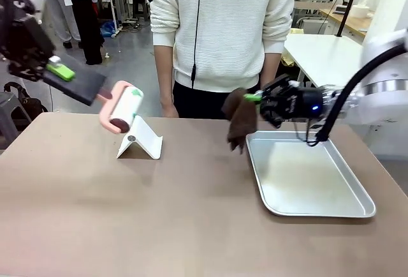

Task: Clean the surface of the table.
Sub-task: Return the Lint Roller and towel to their original positions.

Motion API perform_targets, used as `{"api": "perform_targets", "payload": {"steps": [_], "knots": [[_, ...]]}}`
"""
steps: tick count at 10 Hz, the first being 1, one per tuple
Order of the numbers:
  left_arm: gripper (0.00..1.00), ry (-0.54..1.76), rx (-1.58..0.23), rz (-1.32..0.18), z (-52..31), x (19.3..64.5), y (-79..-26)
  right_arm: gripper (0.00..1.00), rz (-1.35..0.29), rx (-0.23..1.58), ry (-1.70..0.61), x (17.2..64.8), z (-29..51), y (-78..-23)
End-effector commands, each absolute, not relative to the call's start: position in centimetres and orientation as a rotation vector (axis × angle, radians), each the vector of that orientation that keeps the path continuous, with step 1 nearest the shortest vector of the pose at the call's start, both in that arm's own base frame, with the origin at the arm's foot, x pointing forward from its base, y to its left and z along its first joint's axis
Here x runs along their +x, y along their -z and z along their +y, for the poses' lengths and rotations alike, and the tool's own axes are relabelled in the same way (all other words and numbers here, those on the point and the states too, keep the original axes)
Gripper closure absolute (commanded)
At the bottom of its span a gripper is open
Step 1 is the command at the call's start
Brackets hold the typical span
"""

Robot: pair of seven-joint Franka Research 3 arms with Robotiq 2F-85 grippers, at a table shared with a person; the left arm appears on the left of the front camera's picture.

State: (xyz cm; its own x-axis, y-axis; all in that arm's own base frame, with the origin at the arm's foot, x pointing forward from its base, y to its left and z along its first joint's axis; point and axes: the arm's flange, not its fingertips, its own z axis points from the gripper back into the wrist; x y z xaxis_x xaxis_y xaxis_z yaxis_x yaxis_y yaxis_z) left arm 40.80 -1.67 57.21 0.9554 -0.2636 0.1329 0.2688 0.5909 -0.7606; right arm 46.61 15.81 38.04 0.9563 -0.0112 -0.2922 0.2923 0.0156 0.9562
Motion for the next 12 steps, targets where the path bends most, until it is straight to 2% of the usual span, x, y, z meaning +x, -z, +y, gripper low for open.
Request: {"api": "perform_targets", "payload": {"steps": [1,2,5,8,9,12], "knots": [[0.78,0.252,-0.799,0.017,-4.1,42.4,-55.6,0.91,0.228,1.530,0.187,47.2,19.0,-36.0],[0.78,0.181,-0.788,-0.010,-5.4,43.6,-54.8,0.91,0.196,1.510,0.191,47.5,20.1,-34.8],[0.78,-0.026,-0.794,0.049,-7.8,46.5,-52.5,0.91,0.154,1.457,0.213,48.7,21.3,-32.0],[0.78,-0.071,-0.753,0.060,-8.6,49.0,-51.3,0.91,0.166,1.467,0.262,49.9,20.9,-30.6],[0.78,-0.019,-0.768,0.081,-8.3,49.0,-51.5,0.91,0.205,1.478,0.259,50.1,20.2,-30.8],[0.78,-0.057,-0.761,0.065,-8.2,48.4,-50.1,0.91,0.205,1.433,0.241,49.3,20.4,-30.4]]}}
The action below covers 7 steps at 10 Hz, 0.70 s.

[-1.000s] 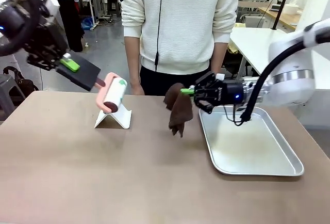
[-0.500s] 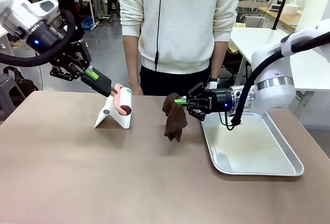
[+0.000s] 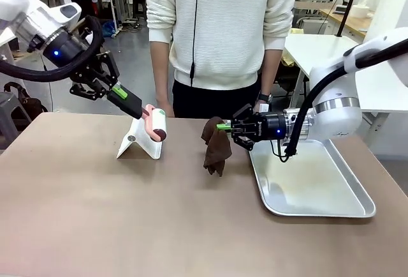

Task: Clean the surface of the table.
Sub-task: Return the Lint Roller and towel to their original positions.

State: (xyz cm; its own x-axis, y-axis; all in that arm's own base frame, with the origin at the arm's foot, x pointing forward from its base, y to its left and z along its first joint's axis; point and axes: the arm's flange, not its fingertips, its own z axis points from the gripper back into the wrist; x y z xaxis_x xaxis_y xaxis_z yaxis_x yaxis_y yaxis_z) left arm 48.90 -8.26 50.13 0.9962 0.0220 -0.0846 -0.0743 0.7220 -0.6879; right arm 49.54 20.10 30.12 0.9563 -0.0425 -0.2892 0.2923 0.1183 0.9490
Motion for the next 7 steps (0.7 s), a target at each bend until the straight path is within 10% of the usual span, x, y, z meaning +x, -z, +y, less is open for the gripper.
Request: {"api": "perform_targets", "payload": {"steps": [1,7], "knots": [[0.78,-0.057,-0.761,0.065,-8.2,48.4,-50.1,0.91,0.205,1.433,0.241,49.3,20.4,-30.4],[0.78,0.021,-0.626,0.097,-11.1,52.1,-50.5,0.91,0.257,1.281,0.333,50.8,20.9,-30.3]]}}
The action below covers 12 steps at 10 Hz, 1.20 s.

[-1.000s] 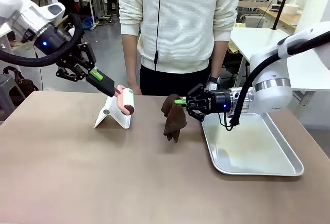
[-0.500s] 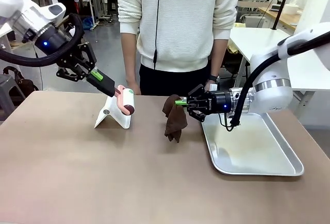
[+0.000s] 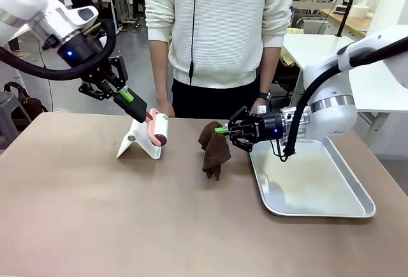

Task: Clean the surface of the table.
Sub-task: Return the Lint Roller and towel to their original positions.

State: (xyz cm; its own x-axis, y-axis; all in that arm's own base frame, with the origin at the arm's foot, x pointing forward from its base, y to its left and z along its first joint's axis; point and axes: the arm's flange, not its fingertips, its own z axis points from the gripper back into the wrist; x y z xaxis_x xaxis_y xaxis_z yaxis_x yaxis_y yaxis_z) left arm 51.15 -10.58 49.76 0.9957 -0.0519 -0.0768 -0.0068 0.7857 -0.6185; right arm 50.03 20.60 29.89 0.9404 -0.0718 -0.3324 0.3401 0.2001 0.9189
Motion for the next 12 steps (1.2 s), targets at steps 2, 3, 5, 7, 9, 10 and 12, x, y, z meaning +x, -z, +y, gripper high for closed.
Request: {"api": "perform_targets", "payload": {"steps": [2,3,5,7,9,10,12], "knots": [[0.78,0.018,-0.569,0.105,-12.1,53.2,-50.4,0.91,0.215,1.125,0.333,50.9,21.4,-30.5],[0.78,0.009,-0.554,0.101,-12.4,53.5,-50.4,0.91,0.206,1.053,0.311,51.0,21.8,-30.9],[0.78,0.004,-0.523,0.115,-13.1,54.3,-50.0,0.91,0.095,0.892,0.297,51.4,22.7,-31.2],[0.78,-0.028,-0.506,0.133,-13.8,55.1,-49.3,0.91,0.070,0.820,0.236,51.7,24.0,-31.1],[0.78,-0.052,-0.461,0.139,-14.3,56.2,-48.3,0.91,0.083,0.801,0.233,52.2,24.7,-30.5],[0.78,-0.052,-0.439,0.141,-14.4,56.6,-48.1,0.91,0.088,0.804,0.234,52.3,24.8,-30.4],[0.78,-0.058,-0.442,0.156,-14.5,57.2,-47.5,0.91,0.103,0.822,0.234,52.6,25.0,-30.0]]}}
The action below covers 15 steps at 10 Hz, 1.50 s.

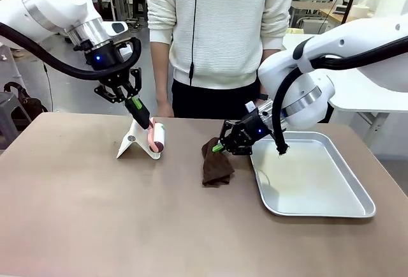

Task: Clean the surface of the table.
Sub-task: Return the Lint Roller and towel to their original positions.

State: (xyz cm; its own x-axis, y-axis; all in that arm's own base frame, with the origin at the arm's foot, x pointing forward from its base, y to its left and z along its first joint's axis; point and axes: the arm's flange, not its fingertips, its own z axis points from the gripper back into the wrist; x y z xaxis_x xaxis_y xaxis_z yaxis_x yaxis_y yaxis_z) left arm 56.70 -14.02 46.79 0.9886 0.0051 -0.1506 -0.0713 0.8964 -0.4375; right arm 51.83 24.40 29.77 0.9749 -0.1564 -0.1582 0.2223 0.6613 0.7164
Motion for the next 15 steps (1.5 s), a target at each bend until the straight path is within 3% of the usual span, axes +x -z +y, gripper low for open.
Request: {"api": "perform_targets", "payload": {"steps": [1,15], "knots": [[0.78,-0.055,-0.448,0.156,-14.6,57.6,-46.9,0.91,0.110,0.823,0.229,52.6,25.0,-30.0],[0.78,-0.010,-0.499,0.119,-13.4,58.8,-43.6,0.91,0.187,0.827,0.237,52.7,24.5,-28.9]]}}
